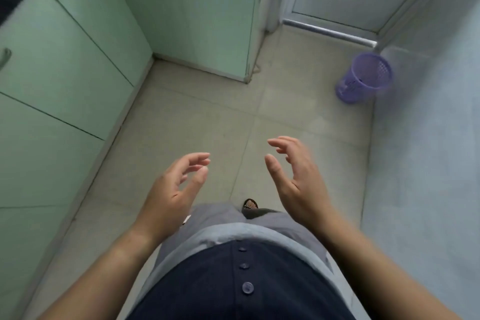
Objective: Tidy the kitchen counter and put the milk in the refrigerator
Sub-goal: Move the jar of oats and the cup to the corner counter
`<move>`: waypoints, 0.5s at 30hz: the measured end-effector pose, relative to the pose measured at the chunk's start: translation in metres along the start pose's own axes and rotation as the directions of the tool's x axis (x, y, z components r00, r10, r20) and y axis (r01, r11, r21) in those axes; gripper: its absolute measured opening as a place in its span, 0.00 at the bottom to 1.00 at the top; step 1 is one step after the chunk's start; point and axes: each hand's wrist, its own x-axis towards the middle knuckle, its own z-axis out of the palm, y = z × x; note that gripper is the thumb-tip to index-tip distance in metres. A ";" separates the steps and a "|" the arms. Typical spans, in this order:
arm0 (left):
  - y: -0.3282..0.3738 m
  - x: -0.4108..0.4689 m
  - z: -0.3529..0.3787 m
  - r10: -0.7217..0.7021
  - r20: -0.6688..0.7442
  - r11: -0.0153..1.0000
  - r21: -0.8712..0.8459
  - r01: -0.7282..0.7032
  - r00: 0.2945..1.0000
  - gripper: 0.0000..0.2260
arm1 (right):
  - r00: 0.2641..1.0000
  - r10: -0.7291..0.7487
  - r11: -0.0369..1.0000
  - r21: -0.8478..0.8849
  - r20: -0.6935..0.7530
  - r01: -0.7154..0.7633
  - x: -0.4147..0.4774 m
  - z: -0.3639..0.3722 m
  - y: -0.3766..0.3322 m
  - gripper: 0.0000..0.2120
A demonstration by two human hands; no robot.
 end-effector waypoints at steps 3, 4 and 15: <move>-0.003 0.000 -0.010 -0.086 -0.111 0.996 -0.033 0.083 0.990 0.19 | 0.989 -0.044 0.999 -0.012 0.138 0.046 0.034 0.008 -0.001 0.22; -0.005 0.001 -0.014 -0.112 -0.143 0.993 -0.046 0.107 0.983 0.19 | 0.981 -0.056 0.998 -0.015 0.186 0.060 0.044 0.012 -0.002 0.22; -0.042 0.084 -0.104 -0.260 -0.414 0.944 -0.297 0.141 0.872 0.17 | 0.875 -0.222 0.966 -0.022 0.429 0.256 0.200 0.092 -0.061 0.22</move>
